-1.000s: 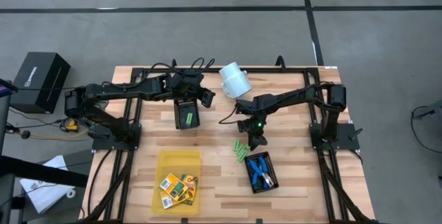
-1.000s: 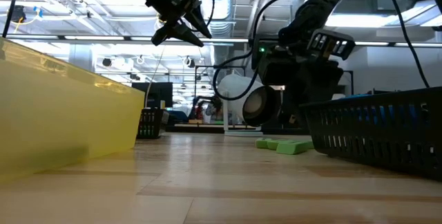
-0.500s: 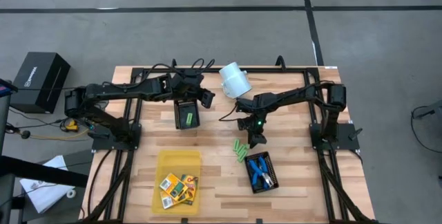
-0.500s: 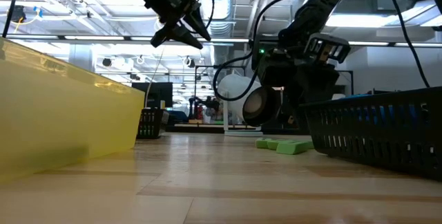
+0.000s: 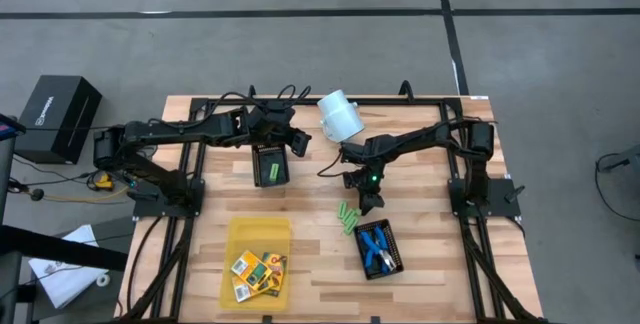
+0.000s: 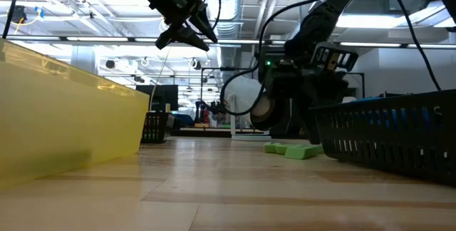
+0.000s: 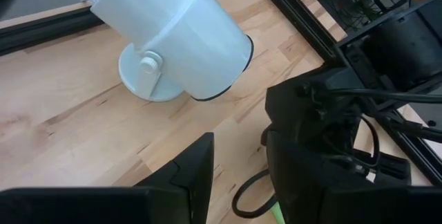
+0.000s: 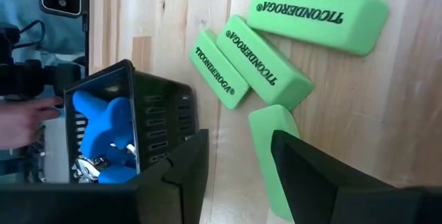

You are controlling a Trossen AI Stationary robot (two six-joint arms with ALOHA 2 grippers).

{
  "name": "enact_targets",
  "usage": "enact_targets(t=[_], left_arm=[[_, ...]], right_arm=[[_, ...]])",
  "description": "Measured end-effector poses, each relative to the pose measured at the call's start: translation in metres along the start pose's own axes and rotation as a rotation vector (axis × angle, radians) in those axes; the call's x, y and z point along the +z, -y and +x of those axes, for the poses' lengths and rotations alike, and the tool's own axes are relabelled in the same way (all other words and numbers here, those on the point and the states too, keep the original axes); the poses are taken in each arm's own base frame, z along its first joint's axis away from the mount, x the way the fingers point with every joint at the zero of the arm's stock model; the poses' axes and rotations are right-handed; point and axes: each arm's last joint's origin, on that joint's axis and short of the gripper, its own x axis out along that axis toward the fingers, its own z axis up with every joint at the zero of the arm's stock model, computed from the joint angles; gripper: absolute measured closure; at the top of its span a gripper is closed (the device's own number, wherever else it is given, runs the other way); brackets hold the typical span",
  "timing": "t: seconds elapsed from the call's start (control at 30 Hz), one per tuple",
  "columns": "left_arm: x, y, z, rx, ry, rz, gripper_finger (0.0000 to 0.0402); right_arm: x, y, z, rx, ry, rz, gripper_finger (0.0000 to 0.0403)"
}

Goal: Pick & Place School Supplies
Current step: Put the green eraser into the top black bin

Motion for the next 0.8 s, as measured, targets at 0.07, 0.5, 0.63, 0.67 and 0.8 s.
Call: enact_targets(t=[0.07,0.5,0.63,0.67,0.8], left_arm=[[0.0,0.0,0.0,0.0,0.001,0.001,0.0273],[0.0,0.0,0.0,-0.001,0.003,0.003,0.0273],[0.0,0.0,0.0,0.0,0.002,0.002,0.0273],[0.0,0.0,0.0,0.0,0.003,0.002,0.0273],[0.0,0.0,0.0,0.0,0.003,0.002,0.0273]], right_arm=[[0.0,0.002,-0.001,-0.001,0.008,0.005,0.0249],[0.0,0.023,-0.015,-0.056,0.072,0.026,0.0254],[-0.001,0.025,-0.015,-0.049,0.072,0.036,0.0254],[-0.001,0.025,-0.015,-0.049,0.072,0.036,0.0254],[-0.001,0.024,-0.015,-0.046,0.07,0.039,0.0256]])
